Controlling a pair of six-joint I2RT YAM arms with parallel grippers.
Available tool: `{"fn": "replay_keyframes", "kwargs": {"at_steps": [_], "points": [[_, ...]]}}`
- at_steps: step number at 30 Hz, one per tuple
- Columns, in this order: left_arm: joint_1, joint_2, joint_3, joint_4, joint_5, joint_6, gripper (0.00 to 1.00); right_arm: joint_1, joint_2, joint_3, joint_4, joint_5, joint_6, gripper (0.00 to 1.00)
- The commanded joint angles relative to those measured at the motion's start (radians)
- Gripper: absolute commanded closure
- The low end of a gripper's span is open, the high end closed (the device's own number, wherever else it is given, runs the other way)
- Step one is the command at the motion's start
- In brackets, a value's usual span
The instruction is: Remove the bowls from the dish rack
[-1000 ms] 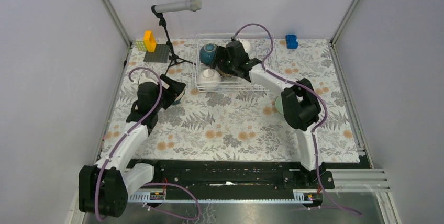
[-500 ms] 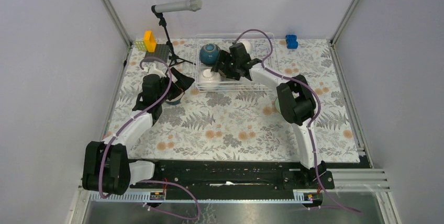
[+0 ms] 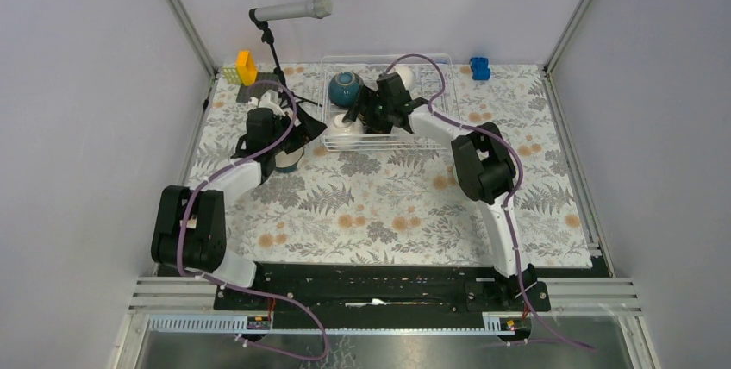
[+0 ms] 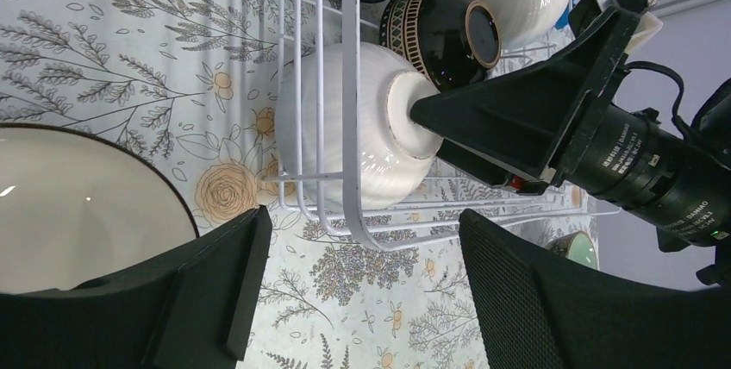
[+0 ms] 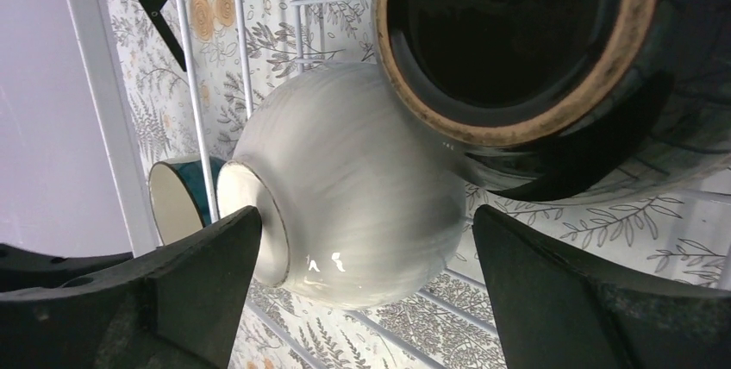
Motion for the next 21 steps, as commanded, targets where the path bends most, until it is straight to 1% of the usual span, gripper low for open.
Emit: {"fn": "replay_keyframes", "kwargs": {"at_steps": [1, 3, 6, 8, 9, 12, 18, 21], "points": [[0.004, 0.036, 0.06, 0.083, 0.066, 0.021, 0.16, 0.001, 0.015, -0.014, 0.066, -0.064, 0.06, 0.0], [0.002, 0.049, 0.064, 0.094, 0.087, 0.021, 0.19, -0.001, 0.021, -0.017, 0.082, -0.08, 0.072, 0.0], [-0.001, 0.071, 0.073, 0.098, 0.114, 0.018, 0.27, -0.003, 0.023, -0.019, 0.098, -0.104, 0.08, 0.0], [-0.005, 0.08, 0.076, 0.099, 0.122, 0.016, 0.28, -0.003, 0.006, -0.036, 0.109, -0.114, 0.087, 0.0], [-0.007, 0.082, 0.077, 0.098, 0.122, 0.017, 0.29, -0.003, -0.005, -0.047, 0.143, -0.116, 0.089, 0.01], [-0.012, 0.075, 0.075, 0.093, 0.121, 0.022, 0.31, -0.003, -0.045, -0.08, 0.176, -0.12, 0.09, 0.05], [-0.021, 0.059, 0.076, 0.081, 0.109, 0.033, 0.32, -0.004, -0.122, -0.14, 0.227, -0.123, 0.074, 0.18], [-0.025, 0.059, 0.079, 0.077, 0.11, 0.032, 0.32, -0.004, -0.131, -0.149, 0.238, -0.131, 0.07, 0.2]]}}
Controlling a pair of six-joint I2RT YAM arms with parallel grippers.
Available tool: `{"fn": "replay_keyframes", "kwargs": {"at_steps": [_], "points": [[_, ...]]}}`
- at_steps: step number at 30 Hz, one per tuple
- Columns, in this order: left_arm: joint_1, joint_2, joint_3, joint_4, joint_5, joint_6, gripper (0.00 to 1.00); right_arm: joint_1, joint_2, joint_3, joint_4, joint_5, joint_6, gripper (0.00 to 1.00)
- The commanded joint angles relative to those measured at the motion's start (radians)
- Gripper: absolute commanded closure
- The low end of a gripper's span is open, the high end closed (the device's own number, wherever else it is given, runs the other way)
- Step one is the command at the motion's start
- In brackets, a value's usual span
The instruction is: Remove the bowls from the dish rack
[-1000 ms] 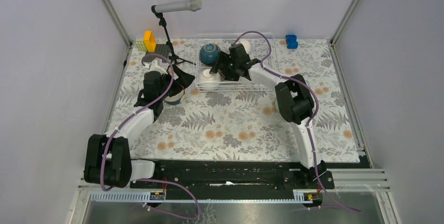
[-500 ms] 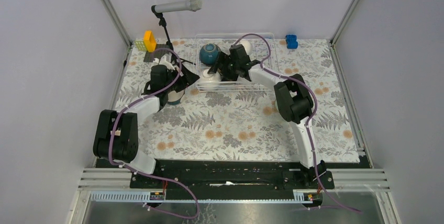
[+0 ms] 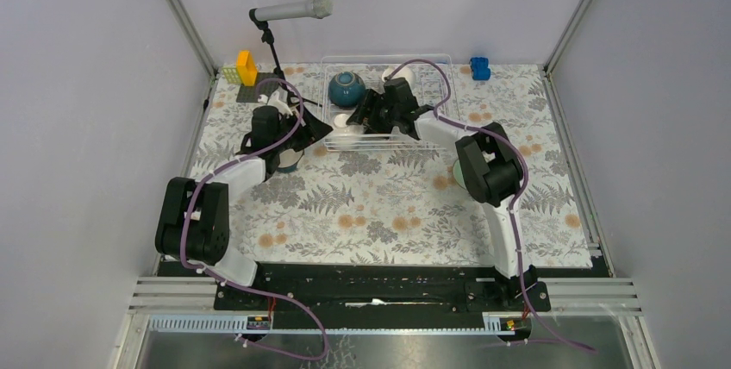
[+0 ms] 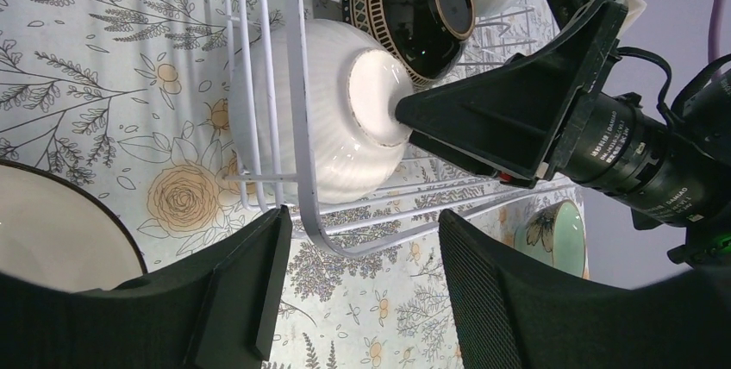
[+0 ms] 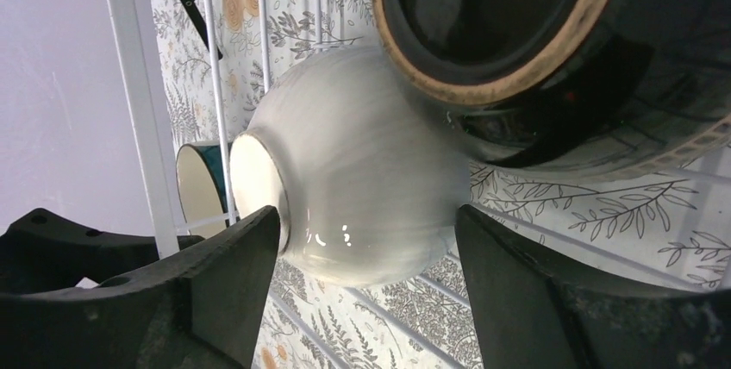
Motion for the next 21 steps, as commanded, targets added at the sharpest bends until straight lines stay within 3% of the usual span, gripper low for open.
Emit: {"fn": "replay_keyframes", "kwargs": {"at_steps": [1, 8, 13, 21], "points": [[-0.009, -0.02, 0.043, 0.04, 0.015, 0.02, 0.33, 0.011, -0.086, -0.012, 0.069, -0.069, 0.024, 0.21], [-0.024, -0.026, 0.039, 0.031, 0.007, 0.018, 0.33, 0.012, -0.096, -0.029, 0.096, -0.082, 0.031, 0.29], [-0.027, -0.031, 0.039, 0.024, -0.006, 0.018, 0.32, 0.011, -0.075, -0.002, 0.006, 0.003, 0.009, 0.04], [-0.031, -0.022, 0.047, 0.007, -0.024, 0.024, 0.33, 0.012, -0.01, 0.019, -0.005, 0.038, 0.004, 0.0]]}}
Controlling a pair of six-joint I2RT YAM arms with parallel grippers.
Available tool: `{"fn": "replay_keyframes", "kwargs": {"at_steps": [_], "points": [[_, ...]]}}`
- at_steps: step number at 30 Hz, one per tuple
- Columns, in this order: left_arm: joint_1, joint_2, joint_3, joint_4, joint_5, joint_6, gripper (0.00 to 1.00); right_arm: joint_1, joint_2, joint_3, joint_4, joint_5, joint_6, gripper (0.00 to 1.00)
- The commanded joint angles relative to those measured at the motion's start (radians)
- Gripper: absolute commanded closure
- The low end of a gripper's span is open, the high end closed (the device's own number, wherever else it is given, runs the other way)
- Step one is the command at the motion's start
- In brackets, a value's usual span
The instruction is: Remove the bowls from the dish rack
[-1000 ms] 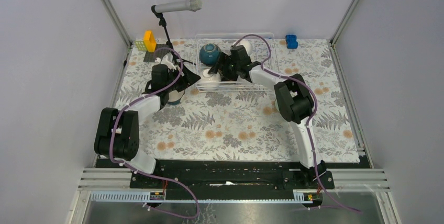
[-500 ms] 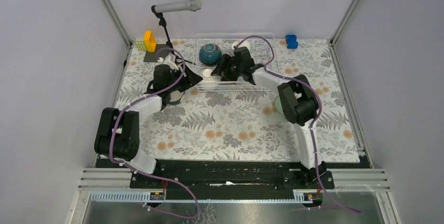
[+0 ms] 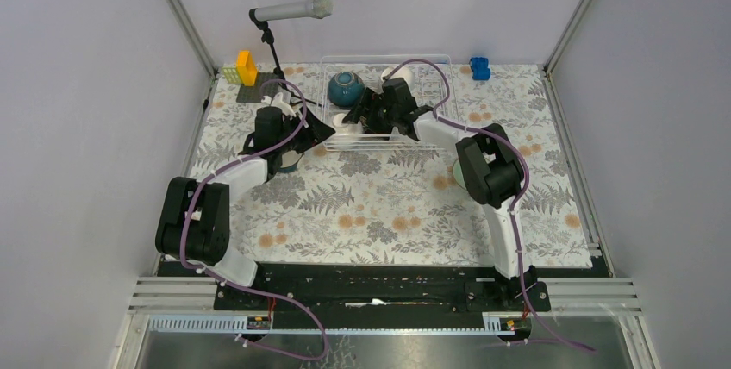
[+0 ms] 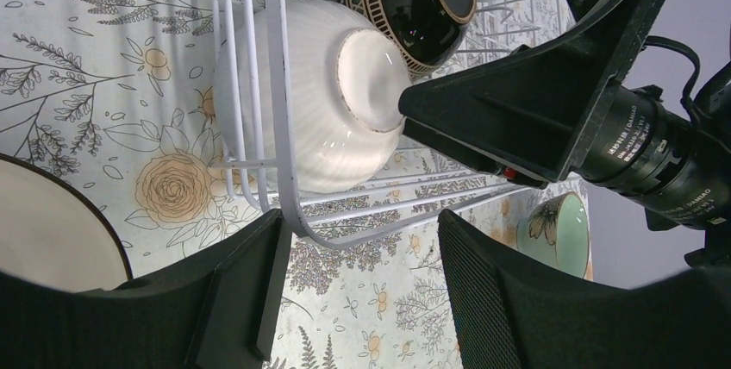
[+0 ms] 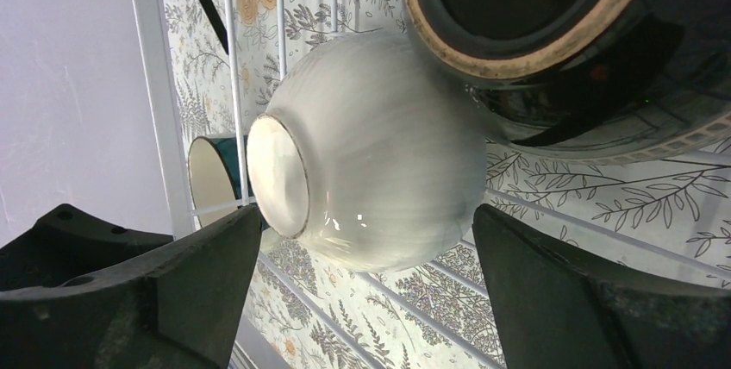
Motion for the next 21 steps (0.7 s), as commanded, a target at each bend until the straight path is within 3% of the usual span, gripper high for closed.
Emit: {"fn": "replay_keyframes", "kwargs": {"at_steps": [1, 17, 21], "points": [[-0.005, -0.02, 0.047, 0.019, -0.015, 0.022, 0.33, 0.002, 0.026, 0.041, -0.01, 0.039, -0.001, 0.0], [-0.011, -0.007, 0.062, 0.016, -0.011, 0.029, 0.33, -0.007, 0.075, 0.024, 0.111, -0.069, 0.083, 0.0], [-0.019, -0.001, 0.062, 0.024, -0.004, 0.025, 0.34, -0.006, 0.064, 0.021, 0.066, 0.021, 0.045, 0.0]]}}
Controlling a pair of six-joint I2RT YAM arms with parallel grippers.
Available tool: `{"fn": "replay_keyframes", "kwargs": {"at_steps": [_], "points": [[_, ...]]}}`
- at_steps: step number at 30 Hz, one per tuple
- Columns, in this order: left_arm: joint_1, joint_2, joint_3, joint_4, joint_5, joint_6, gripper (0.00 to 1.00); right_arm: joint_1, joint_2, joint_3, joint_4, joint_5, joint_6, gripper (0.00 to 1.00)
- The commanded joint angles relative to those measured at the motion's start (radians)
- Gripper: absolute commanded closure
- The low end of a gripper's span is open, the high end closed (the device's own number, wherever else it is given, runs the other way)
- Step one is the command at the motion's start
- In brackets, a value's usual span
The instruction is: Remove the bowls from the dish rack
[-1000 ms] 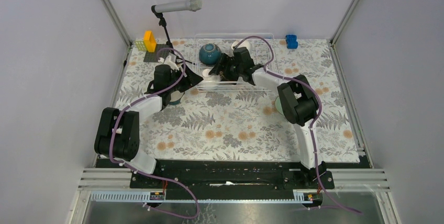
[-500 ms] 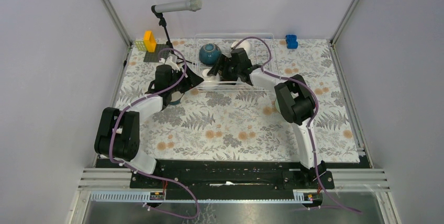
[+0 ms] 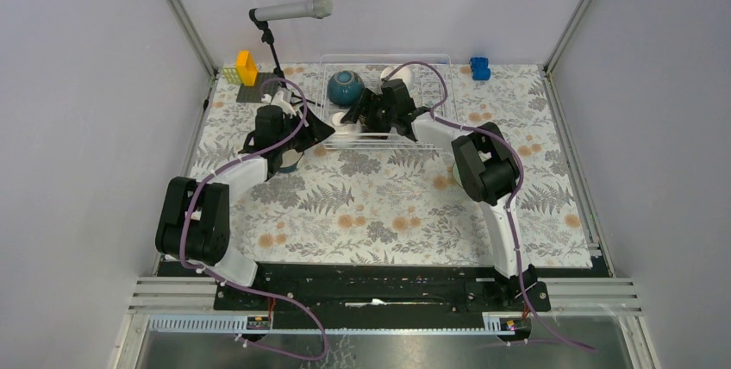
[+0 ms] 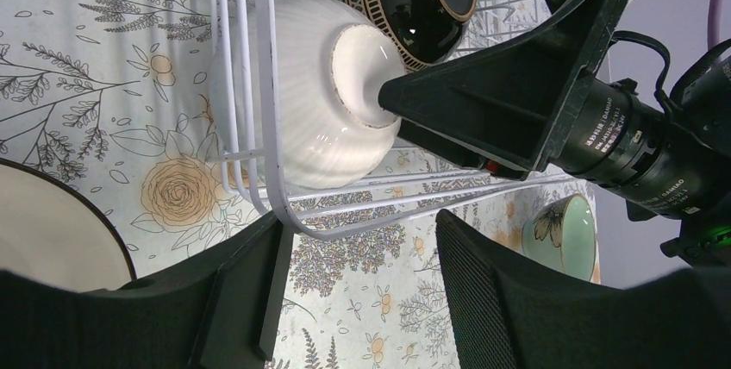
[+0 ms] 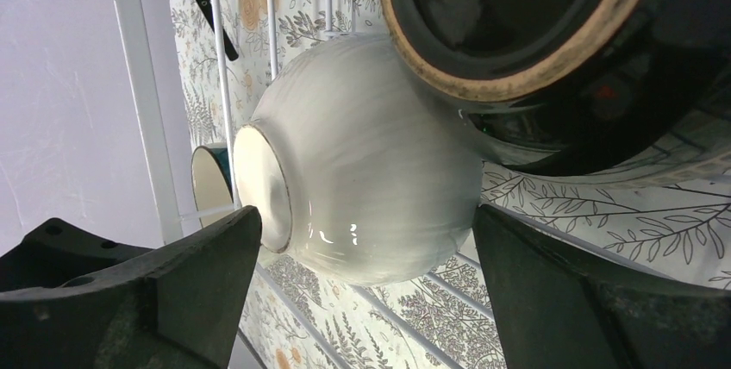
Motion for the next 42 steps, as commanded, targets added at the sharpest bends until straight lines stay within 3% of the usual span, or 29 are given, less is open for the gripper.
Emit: {"fn": "replay_keyframes", "kwargs": {"at_steps": [1, 11, 18, 25, 35, 42], "points": [[-0.016, -0.002, 0.046, 0.048, 0.009, 0.01, 0.34, -0.003, 0.007, -0.008, 0.025, 0.065, -0.012, 0.0], [-0.035, -0.018, 0.039, 0.04, -0.007, 0.009, 0.35, -0.002, 0.009, -0.025, 0.055, 0.097, -0.074, 0.0], [-0.04, -0.054, 0.031, 0.015, -0.033, 0.018, 0.35, 0.004, -0.098, -0.079, 0.033, 0.237, -0.181, 0.0], [-0.038, -0.143, 0.012, -0.033, -0.156, 0.029, 0.28, 0.003, -0.036, -0.024, 0.035, 0.149, -0.196, 0.0], [-0.021, -0.059, 0.114, -0.108, -0.174, 0.052, 0.15, -0.021, 0.045, 0.015, 0.087, 0.007, -0.115, 0.0], [-0.018, 0.05, 0.197, -0.133, -0.132, 0.074, 0.24, -0.034, 0.069, -0.01, 0.179, -0.089, 0.006, 0.0]]}}
